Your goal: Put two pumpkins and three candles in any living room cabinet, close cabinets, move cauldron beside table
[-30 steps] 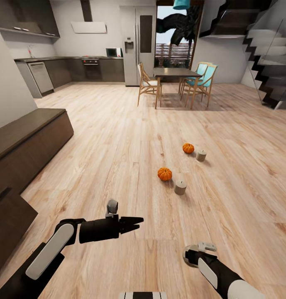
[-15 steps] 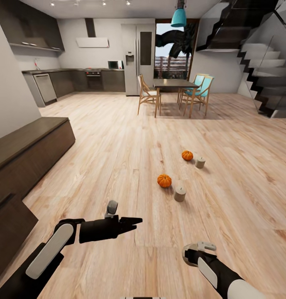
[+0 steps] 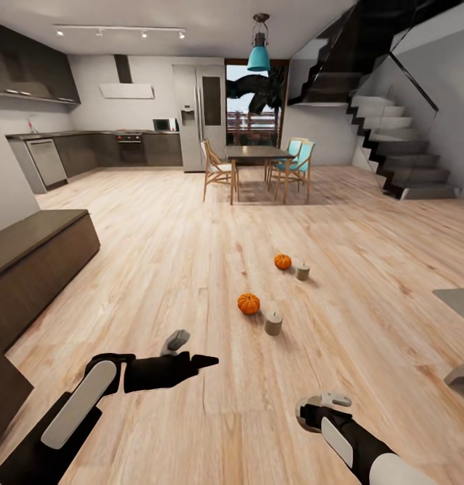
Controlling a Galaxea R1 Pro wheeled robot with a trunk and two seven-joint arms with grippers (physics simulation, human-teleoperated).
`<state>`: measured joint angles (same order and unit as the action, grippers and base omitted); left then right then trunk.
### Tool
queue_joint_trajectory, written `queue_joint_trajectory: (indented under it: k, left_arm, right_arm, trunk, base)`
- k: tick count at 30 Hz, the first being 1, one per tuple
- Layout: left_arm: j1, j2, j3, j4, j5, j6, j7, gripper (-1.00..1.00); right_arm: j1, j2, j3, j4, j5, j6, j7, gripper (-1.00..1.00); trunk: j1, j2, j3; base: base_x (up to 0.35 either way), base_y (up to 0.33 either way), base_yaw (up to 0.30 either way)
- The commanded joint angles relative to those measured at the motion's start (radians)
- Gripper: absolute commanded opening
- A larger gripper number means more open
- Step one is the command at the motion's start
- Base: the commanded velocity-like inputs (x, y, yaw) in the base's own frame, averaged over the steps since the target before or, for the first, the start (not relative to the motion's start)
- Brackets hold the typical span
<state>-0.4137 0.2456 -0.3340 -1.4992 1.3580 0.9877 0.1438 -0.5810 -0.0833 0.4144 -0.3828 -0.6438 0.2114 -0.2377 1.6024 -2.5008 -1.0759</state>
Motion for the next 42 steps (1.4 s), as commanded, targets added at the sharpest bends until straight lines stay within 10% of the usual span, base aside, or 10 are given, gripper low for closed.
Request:
queue_joint_trajectory:
  k: [1,13,38,42]
  left_arm:
    - [0.000,0.001,0.000,-0.001,0.010,0.001,0.018,1.00]
    - [-0.002,-0.007,0.042,0.001,0.009,-0.007,0.249,1.00]
    - [-0.002,-0.008,0.047,0.004,0.007,-0.009,0.274,1.00]
    - [-0.003,-0.011,0.050,0.020,-0.040,-0.011,0.339,1.00]
  right_arm:
    - [0.000,-0.001,0.008,-0.002,-0.013,0.003,-0.003,-1.00]
    - [0.000,0.000,0.012,-0.002,-0.012,-0.001,-0.004,-1.00]
    - [0.000,-0.001,0.009,-0.002,-0.013,0.001,-0.002,-1.00]
    - [0.000,-0.001,0.009,-0.002,-0.013,0.002,-0.002,-1.00]
  trunk:
    - [-0.001,0.000,0.003]
    - [-0.033,0.057,0.045]
    - [-0.129,0.232,0.129]
    - [-0.144,0.260,0.143]
  base:
    - [0.000,0.000,-0.276]
    - [0.000,0.000,-0.173]
    - [0.000,0.000,-0.103]
    - [0.000,0.000,-0.269]
